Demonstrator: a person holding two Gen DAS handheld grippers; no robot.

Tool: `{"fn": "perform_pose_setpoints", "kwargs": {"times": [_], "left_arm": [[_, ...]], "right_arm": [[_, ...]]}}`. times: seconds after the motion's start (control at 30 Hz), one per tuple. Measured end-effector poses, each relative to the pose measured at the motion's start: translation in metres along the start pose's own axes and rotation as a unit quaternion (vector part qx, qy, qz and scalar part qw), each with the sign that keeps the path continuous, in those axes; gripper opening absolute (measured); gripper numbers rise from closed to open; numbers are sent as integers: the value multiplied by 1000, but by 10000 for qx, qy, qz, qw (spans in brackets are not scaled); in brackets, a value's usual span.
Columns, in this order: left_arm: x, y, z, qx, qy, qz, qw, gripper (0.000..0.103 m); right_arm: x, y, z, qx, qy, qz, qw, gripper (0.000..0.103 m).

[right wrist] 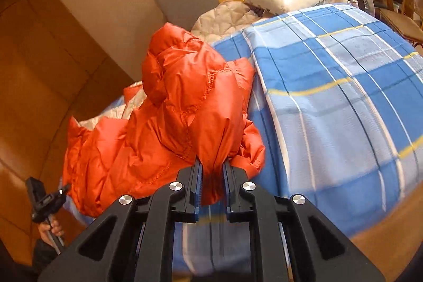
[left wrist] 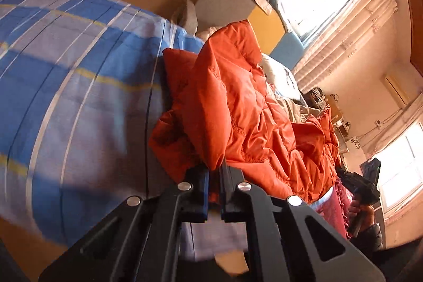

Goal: Fold large clothes

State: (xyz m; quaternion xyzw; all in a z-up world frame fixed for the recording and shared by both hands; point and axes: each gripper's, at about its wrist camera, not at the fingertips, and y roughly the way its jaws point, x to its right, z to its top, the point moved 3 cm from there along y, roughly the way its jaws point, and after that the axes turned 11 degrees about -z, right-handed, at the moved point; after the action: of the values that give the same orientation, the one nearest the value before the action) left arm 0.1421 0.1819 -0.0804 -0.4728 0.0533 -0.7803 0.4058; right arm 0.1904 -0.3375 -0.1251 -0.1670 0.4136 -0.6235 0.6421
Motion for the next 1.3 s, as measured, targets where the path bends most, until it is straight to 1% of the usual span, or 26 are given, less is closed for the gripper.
{"fn": "perform_pose_setpoints", "kwargs": {"times": [0.03, 0.07, 0.1, 0.13, 0.17, 0.2, 0.23, 0.27, 0.3, 0.33, 0.43, 0.5, 0.6, 0.63, 0.67, 0.7, 0.73, 0.77, 0.8, 0.83, 0.9, 1.03, 1.1, 1.17, 1.2, 1.3], "left_arm": [[0, -4, -6, -31, -17, 39, 10000, 6], [2, -8, -13, -93, 4, 113, 9999, 10], [5, -12, -19, -120, 114, 301, 9994, 15], [5, -15, -22, -86, 192, 501, 9985, 39], [5, -19, -22, -39, 200, 549, 9983, 72], [5, -25, -19, 117, 208, 563, 9981, 80], [7, -28, -15, 201, 276, 620, 9975, 80], [9, -29, -7, 210, 405, 689, 9966, 80], [11, -27, 1, 216, 530, 767, 9954, 80], [13, -24, 7, 222, 624, 823, 9944, 80], [20, -9, 28, 121, 1027, 932, 9903, 80], [27, 7, 39, -8, 1345, 986, 9860, 79], [30, 28, 53, -207, 1632, 1054, 9807, 68], [34, 32, 55, -245, 1665, 1090, 9797, 63], [36, 39, 59, -310, 1703, 1092, 9788, 54], [39, 47, 62, -373, 1757, 1122, 9773, 47], [40, 51, 63, -403, 1821, 1190, 9752, 21], [41, 54, 64, -432, 1887, 1202, 9737, 8], [44, 54, 65, -374, 1942, 1188, 9730, 7], [48, 52, 65, -312, 1998, 1195, 9720, 4], [54, 44, 69, -139, 2013, 1147, 9727, 3], [57, 22, 89, 381, 1725, 877, 9804, 3], [54, 18, 100, 567, 1646, 917, 9804, 2], [47, 22, 117, 715, 1471, 988, 9816, 2], [44, 26, 124, 753, 1395, 1020, 9821, 2], [30, 43, 144, 824, 1175, 1237, 9819, 2]], "right_arm": [[3, -8, -10, -63, -52, -24, 10000, 13], [6, -14, -19, -136, -104, -51, 9998, 13], [8, -17, -24, -186, -144, -60, 9997, 13], [11, -20, -30, -240, -191, -98, 9995, 15], [12, -23, -33, -256, -239, -185, 9992, 18], [12, -23, -32, -238, -301, -250, 9990, 27], [13, -24, -30, -183, -347, -338, 9987, 38], [13, -25, -24, -79, -376, -424, 9984, 45], [12, -24, -18, 10, -368, -456, 9983, 61], [9, -23, -9, 140, -371, -471, 9981, 70], [-6, -11, 15, 355, -529, -516, 9966, 73], [-19, 5, 30, 363, -741, -542, 9951, 77], [-37, 32, 50, 254, -1113, -624, 9915, 77], [-43, 41, 55, 178, -1290, -659, 9893, 77], [-48, 50, 59, 140, -1438, -786, 9864, 76], [-51, 53, 60, 79, -1527, -787, 9851, 57], [-55, 58, 61, -39, -1641, -679, 9841, 27], [-58, 61, 61, -60, -1791, -816, 9804, 19], [-61, 61, 61, -24, -1930, -961, 9765, 7], [-62, 57, 60, 5, -2005, -974, 9748, 3], [-62, 45, 62, 166, -2011, -1018, 9741, 1], [-54, 14, 79, 651, -1643, -1077, 9783, 1], [-49, 7, 91, 854, -1413, -1121, 9799, 1], [-47, 10, 103, 979, -1217, -1197, 9805, 0], [-48, 21, 114, 1043, -1060, -1294, 9804, 0], [-50, 34, 124, 1085, -919, -1406, 9798, 0]]}}
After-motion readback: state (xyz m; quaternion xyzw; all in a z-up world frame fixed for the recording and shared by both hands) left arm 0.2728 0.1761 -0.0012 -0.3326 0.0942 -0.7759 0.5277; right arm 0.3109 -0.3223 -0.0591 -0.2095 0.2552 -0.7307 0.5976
